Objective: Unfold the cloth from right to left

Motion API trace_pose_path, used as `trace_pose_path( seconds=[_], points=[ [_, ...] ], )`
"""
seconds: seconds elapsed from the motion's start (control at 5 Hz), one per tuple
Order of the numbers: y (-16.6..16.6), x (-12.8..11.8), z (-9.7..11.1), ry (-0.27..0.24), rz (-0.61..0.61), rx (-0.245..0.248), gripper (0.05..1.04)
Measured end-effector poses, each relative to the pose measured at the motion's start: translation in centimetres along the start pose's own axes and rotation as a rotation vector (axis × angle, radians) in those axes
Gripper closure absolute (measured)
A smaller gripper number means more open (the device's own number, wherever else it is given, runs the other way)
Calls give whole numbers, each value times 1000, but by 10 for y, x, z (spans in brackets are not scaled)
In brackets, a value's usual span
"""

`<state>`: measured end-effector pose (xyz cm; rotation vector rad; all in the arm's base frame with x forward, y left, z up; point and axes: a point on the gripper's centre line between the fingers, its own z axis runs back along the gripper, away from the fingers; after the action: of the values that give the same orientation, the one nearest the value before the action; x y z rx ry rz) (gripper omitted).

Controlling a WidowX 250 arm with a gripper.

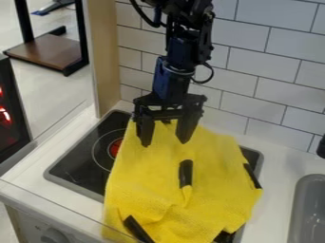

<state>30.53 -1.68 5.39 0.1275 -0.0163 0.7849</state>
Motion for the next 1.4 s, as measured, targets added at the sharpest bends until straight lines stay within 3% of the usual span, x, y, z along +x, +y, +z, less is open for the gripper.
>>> trace_pose_path(
  seconds=[0.2,0.6,1.0,1.4],
  points=[
    [-13,-7,0,6,-118,-52,84],
    [-34,-17,-18,46,-198,-78,85],
    [-39,-20,-31,57,-232,-7,85],
    [-41,-21,-39,72,-238,12,140]
  ],
)
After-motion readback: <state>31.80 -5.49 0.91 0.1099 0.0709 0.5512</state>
